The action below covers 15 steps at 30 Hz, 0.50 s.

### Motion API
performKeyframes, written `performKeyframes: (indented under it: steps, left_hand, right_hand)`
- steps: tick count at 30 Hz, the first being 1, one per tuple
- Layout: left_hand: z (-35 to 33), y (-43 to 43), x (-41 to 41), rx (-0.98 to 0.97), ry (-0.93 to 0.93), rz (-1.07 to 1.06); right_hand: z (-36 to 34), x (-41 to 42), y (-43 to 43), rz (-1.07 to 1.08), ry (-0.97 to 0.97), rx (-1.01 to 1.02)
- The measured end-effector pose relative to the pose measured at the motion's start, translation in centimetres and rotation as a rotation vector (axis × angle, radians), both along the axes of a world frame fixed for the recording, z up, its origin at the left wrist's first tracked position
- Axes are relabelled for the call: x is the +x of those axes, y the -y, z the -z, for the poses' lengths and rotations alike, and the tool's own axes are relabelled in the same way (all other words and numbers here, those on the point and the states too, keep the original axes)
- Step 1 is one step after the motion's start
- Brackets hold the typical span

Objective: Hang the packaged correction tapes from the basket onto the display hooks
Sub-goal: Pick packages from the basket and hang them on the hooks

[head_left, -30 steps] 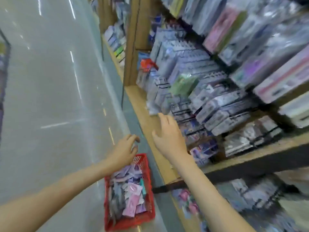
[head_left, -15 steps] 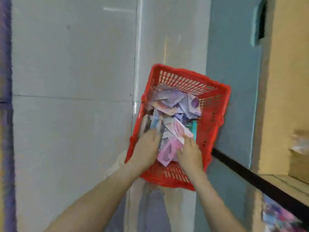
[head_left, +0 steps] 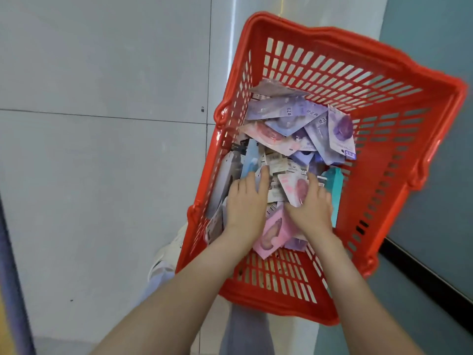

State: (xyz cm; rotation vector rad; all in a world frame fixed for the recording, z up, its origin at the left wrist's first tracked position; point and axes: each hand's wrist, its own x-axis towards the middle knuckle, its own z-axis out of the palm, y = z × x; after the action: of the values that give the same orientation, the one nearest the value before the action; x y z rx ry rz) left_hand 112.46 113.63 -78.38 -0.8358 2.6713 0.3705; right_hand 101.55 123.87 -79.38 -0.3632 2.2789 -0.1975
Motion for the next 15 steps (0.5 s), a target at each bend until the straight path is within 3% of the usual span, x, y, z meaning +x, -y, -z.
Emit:
performKeyframes:
  steps: [3, 4, 7, 9, 13, 15]
  left_hand:
    - [-1.4, 0.5, -1.7, 0.110, -0.130, -0.153]
    - [-2.4, 0.7, -2.4, 0.258, -0.174, -0.248]
    - [-6.0, 1.9, -4.7, 1.025, -0.146, -0.645]
    - [-7.8, 2.9, -5.0, 1.293, -0.163, -0.810]
    - [-9.7, 6.6, -2.3, 0.932, -0.396, -0.925]
    - [-10.8, 9.0, -0.5, 0.888, -0.524, -0.983]
  right_hand:
    - [-2.2, 0.4, -0.9, 0.209, -0.081, -0.081]
    - [-2.9, 0.6, -1.0, 0.237, -0.135, -0.116]
    - [-5.0, 1.6, 0.0, 0.205, -0.327, -0.280]
    - [-6.2, 2.1, 1.6, 0.123, -0.320, -0.401]
    - [-8.4, 0.6, 5.4, -0.071, 0.303, -0.642]
    - [-6.6, -0.7, 6.6, -0.105, 0.224, -0.678]
